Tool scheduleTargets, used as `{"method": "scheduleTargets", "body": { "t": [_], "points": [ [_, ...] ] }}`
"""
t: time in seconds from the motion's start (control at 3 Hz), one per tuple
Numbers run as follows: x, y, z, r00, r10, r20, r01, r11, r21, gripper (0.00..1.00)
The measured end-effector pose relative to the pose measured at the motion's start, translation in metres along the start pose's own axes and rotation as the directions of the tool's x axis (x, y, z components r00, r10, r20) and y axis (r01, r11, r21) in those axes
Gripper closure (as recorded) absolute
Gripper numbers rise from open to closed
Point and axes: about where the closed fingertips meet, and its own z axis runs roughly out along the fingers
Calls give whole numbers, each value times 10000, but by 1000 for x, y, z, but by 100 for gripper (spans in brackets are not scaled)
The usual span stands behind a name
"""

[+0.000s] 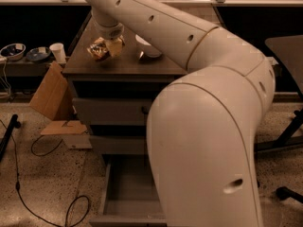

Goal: Pick orange can from bottom drawer and place on counter

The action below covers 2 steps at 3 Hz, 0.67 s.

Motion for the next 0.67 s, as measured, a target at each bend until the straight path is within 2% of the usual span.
{"method": "scheduleTargets", "body": {
  "t": [0.33,0.67],
  "points": [
    [0,1,-1,10000,-3,34,3,10000,-33,0],
    [0,1,-1,10000,-3,34,3,10000,-33,0]
  ]
}}
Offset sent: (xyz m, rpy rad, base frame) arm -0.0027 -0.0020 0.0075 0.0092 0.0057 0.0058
